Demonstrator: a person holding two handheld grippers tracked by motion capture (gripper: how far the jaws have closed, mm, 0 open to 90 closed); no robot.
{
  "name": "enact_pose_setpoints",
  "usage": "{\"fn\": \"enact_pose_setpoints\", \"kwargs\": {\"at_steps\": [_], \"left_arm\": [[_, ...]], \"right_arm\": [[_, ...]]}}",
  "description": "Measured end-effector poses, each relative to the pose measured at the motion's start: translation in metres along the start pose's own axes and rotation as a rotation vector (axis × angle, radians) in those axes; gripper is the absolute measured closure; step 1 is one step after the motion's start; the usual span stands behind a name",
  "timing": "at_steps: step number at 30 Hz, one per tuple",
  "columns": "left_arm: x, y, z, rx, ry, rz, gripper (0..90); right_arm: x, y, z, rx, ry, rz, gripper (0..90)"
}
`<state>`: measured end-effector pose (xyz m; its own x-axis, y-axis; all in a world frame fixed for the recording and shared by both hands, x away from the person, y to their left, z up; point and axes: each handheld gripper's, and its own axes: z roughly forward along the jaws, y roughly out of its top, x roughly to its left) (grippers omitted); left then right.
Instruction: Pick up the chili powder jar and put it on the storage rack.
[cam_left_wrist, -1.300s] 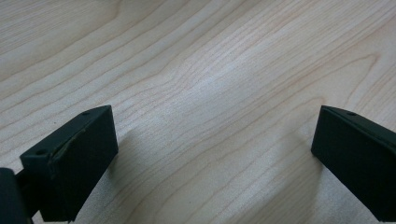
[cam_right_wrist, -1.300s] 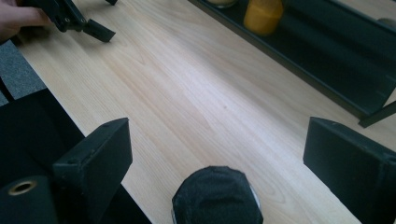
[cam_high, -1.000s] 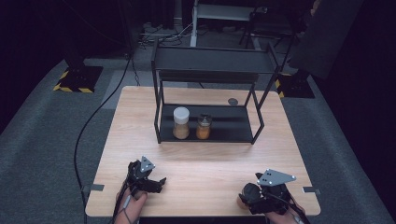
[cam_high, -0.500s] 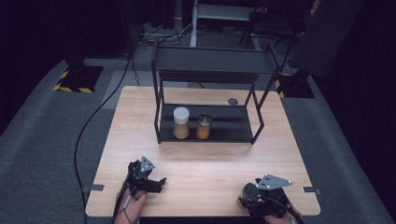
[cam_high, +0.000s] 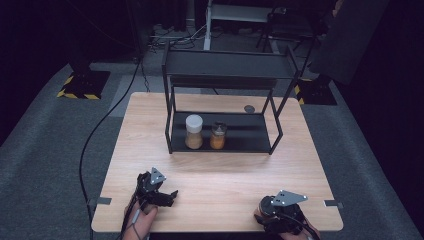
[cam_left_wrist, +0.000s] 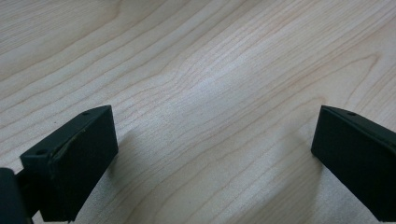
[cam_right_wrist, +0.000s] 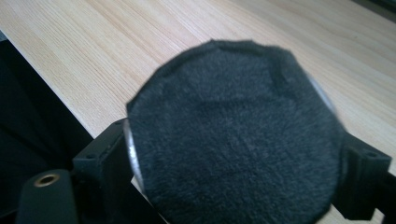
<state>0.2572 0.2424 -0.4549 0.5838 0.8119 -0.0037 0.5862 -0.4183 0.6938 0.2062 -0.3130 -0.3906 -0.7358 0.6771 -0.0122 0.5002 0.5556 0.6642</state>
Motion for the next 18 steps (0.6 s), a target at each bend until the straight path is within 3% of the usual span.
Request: {"fn": "enact_pose_setpoints", "kwargs": {"at_steps": [6,9,18], "left_arm": [[-0.0001,-0.0001,0.0000,0.000,0.000,-0.001,0.1],[-0.0001,-0.0001,0.0000,0.000,0.000,-0.001,0.1],[-0.0001,0.0000,0.0000,0.000,0.000,-0.001,0.1]], "right_arm": [[-0.0016,-0.0045,0.0052,0.003,0.004,0.001,23.2],[-0.0043,-0.0083,0.0078,-0.002,0.015,0.007,29.8],[-0.0031,-0.0069,0.0078,-0.001,0.012,-0.007,30.8]]}}
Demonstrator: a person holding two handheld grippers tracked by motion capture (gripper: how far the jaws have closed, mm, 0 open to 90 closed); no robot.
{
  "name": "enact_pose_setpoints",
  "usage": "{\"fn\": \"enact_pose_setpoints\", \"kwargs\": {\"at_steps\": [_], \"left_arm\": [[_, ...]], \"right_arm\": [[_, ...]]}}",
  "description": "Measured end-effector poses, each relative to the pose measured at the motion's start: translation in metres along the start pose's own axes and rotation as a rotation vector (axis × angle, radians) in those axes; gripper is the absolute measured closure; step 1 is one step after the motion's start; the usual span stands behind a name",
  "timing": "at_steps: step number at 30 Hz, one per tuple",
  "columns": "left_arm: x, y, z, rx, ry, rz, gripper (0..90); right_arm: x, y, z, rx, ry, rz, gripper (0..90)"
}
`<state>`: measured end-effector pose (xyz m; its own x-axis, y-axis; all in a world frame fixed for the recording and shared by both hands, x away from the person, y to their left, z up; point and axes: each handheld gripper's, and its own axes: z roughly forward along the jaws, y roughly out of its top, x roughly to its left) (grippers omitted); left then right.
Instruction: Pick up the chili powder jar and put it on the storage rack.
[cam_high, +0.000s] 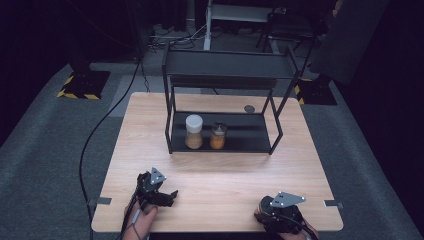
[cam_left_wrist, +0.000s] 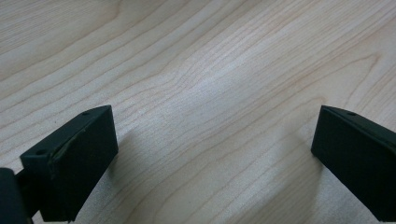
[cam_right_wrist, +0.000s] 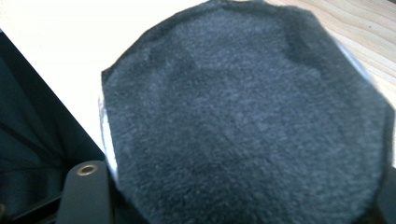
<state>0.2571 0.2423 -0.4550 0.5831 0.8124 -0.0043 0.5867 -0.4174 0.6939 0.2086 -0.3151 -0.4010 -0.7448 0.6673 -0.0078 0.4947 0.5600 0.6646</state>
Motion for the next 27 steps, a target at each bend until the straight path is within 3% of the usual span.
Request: {"fn": "enact_pose_setpoints", "kwargs": {"at_steps": [12,27], "left_arm": [[0.000,0.000,0.000,0.000,0.000,0.000,0.1],[0.000,0.000,0.000,0.000,0.000,0.002,0.1]], "right_arm": [[-0.001,0.011,0.000,0.004,0.019,-0.015,31.0],[-0.007,0.042,-0.011,-0.020,0.000,-0.057,31.0]]}}
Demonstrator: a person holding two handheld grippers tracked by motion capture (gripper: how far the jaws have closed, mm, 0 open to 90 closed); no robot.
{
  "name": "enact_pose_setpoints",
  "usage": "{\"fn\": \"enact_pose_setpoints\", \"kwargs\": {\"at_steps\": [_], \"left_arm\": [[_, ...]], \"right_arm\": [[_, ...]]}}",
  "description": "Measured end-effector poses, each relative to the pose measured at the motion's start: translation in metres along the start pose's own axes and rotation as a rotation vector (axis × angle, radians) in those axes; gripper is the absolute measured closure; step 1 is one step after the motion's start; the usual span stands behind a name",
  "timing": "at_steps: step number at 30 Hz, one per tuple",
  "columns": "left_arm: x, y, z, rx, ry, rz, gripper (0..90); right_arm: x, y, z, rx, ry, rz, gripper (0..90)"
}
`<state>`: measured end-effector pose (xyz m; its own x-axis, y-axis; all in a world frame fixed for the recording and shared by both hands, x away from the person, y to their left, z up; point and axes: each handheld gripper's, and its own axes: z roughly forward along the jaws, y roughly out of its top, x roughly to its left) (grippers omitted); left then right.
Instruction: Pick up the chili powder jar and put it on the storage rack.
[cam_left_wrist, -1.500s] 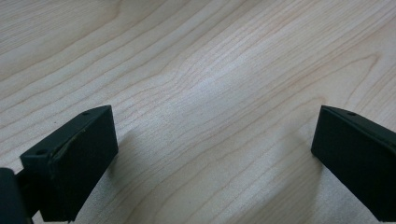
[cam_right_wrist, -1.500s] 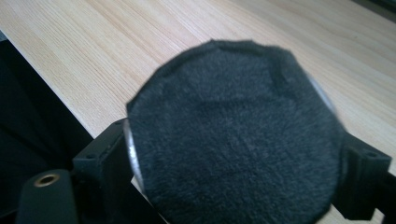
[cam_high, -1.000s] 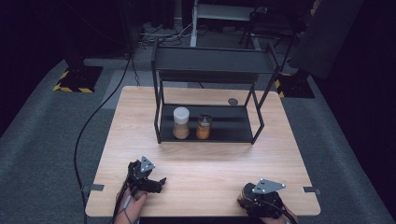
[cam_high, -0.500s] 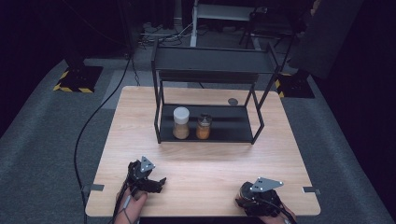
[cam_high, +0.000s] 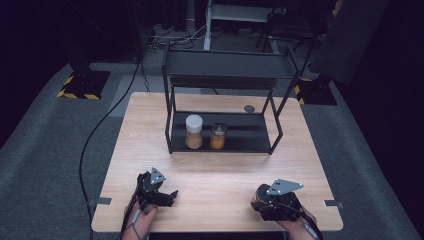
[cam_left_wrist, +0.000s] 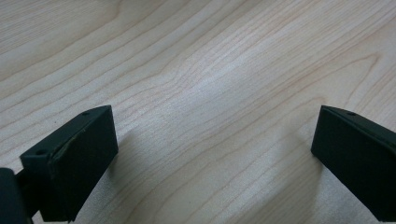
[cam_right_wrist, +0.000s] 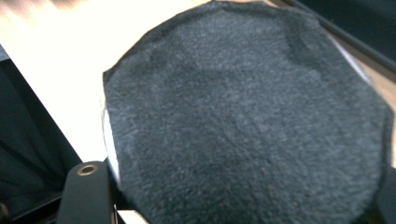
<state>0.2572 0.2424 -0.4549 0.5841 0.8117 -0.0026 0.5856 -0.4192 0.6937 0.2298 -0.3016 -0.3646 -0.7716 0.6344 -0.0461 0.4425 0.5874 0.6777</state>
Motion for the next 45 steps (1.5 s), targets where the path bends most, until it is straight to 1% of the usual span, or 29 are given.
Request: {"fn": "enact_pose_setpoints", "kwargs": {"at_steps": [10,19,22,26,30,33,37,41,45], "left_arm": [[0.000,0.000,0.000,0.001,-0.001,0.000,0.1],[0.000,0.000,0.000,0.001,-0.001,0.000,0.1],[0.000,0.000,0.000,0.000,-0.002,0.001,0.1],[0.000,0.000,0.000,0.000,-0.001,-0.001,0.1],[0.000,0.000,0.000,0.000,-0.001,0.000,0.1],[0.000,0.000,0.000,-0.001,-0.001,-0.003,0.1],[-0.001,-0.001,0.000,0.000,0.012,-0.019,0.3],[0.001,-0.002,-0.002,0.001,0.006,-0.012,0.2],[0.001,-0.002,-0.002,0.001,0.003,-0.010,0.1]], "right_arm": [[-0.007,0.020,-0.007,-0.010,-0.010,-0.019,31.1],[-0.018,0.039,-0.013,-0.029,-0.007,-0.026,31.1],[-0.020,0.047,-0.013,-0.031,-0.008,-0.035,31.1],[-0.026,0.057,-0.012,-0.029,0.000,-0.038,31.1],[-0.032,0.066,-0.010,-0.028,0.018,-0.035,31.1],[-0.032,0.074,-0.008,-0.024,0.006,-0.050,31.1],[-0.037,0.083,-0.005,-0.023,0.008,-0.052,31.1],[-0.045,0.091,-0.002,-0.026,0.015,-0.041,31.1],[-0.049,0.100,0.000,-0.022,-0.002,-0.050,31.1]]}}
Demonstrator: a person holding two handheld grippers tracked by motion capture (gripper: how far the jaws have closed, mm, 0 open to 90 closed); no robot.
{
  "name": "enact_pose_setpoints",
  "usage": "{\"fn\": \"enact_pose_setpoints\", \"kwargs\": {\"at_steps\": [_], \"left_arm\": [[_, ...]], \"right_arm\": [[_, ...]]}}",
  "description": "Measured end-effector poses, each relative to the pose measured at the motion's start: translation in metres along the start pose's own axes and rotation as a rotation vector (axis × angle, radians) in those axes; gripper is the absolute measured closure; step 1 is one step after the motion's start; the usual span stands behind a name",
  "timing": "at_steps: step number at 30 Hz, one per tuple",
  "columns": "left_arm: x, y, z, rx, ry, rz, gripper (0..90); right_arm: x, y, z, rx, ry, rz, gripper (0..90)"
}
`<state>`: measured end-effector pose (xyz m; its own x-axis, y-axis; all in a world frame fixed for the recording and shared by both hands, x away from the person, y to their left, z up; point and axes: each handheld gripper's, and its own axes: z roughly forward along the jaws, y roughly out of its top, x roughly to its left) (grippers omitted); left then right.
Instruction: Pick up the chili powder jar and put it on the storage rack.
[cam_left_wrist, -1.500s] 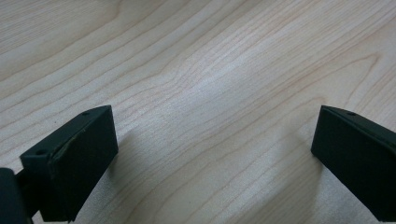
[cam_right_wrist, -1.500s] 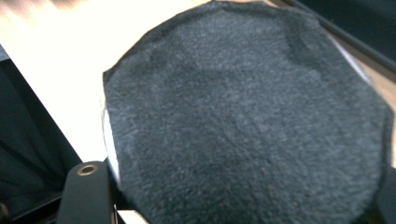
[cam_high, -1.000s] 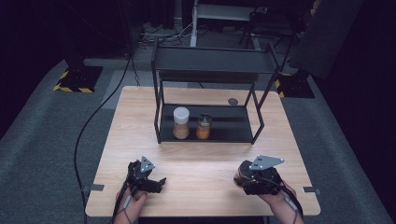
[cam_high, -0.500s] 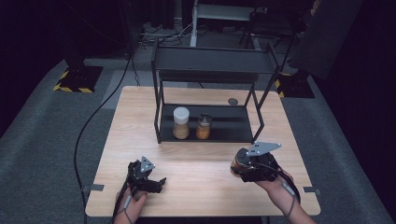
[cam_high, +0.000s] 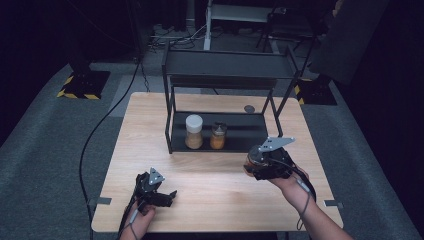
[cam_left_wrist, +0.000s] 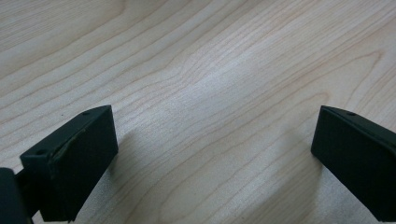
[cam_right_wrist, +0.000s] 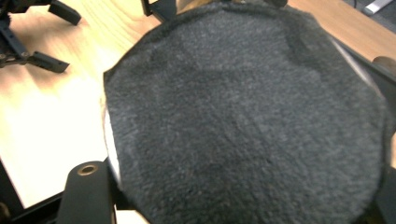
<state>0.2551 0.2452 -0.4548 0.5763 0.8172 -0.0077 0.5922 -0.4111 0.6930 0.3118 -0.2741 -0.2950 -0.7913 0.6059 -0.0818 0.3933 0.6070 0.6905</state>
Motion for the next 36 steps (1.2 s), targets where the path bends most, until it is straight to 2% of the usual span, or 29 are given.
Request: {"fn": "enact_pose_setpoints", "kwargs": {"at_steps": [13,29,36], "left_arm": [[-0.002,0.001,0.001,0.001,0.009,-0.002,0.0],[-0.001,0.001,0.001,0.001,-0.013,0.019,0.0],[-0.001,0.002,0.001,0.002,-0.022,0.030,0.0]], "right_arm": [[-0.017,0.021,0.007,0.004,-0.052,-0.007,31.1],[-0.029,0.046,0.029,0.028,-0.066,-0.026,31.1],[-0.035,0.054,0.042,0.041,-0.064,-0.018,31.1]]}}
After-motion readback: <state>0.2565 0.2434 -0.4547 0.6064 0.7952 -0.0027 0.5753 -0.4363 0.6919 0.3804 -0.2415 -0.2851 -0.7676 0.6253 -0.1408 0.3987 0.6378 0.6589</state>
